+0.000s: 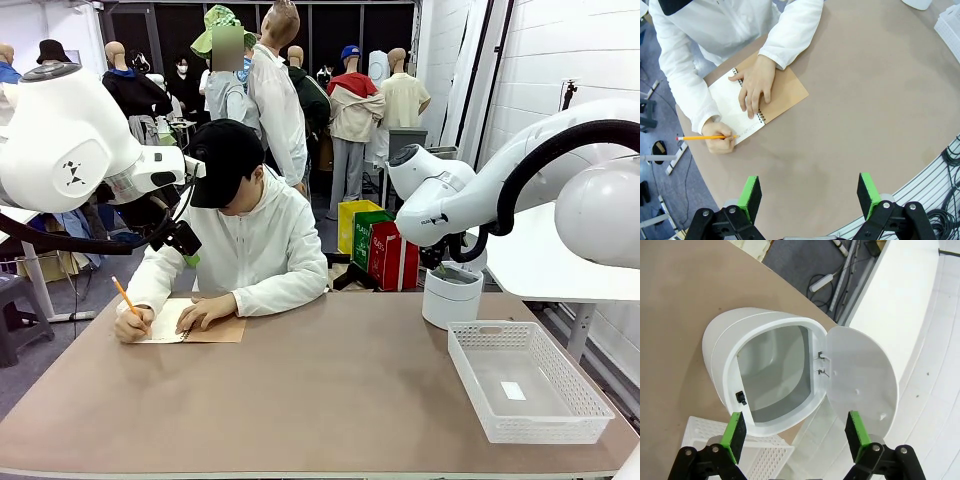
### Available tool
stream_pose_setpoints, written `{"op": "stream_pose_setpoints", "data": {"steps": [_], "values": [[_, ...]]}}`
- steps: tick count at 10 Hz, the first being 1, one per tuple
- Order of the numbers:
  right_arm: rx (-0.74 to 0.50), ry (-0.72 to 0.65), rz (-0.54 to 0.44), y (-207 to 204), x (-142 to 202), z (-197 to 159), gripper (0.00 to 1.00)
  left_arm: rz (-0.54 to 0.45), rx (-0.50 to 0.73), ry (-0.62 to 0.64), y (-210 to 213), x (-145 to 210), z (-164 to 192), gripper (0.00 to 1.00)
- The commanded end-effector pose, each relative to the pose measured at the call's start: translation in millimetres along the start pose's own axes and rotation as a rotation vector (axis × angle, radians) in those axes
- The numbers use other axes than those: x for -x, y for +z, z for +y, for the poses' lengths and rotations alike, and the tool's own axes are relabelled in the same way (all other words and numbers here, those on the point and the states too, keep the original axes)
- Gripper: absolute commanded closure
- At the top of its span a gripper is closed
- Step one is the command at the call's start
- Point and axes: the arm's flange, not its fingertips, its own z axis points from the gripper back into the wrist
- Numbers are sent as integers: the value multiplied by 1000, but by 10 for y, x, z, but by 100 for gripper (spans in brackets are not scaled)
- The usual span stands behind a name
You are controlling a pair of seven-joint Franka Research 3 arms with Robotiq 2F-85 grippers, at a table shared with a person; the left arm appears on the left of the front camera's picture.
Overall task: Sort the paper based on its condition.
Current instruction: If a person hands you a paper, place it in the Organizing basket , and if it's crumpled, put it in the Trash can.
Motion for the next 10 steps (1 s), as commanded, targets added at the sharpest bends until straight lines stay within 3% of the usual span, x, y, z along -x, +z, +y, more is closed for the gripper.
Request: {"op": "stream_pose_setpoints", "data": {"steps": [1,3,6,10], "values": [[0,0,0,0,0,0,0,-6,2,2,4,-2,9,0],[-80,25,-133,372,98,27,0,-6,2,2,4,-2,9,0],[-234,108,-214,808,155,101,0,-6,2,2,4,-2,9,0],[-427,212,-431,1191,480,309,0,-6,2,2,4,-2,9,0]]}}
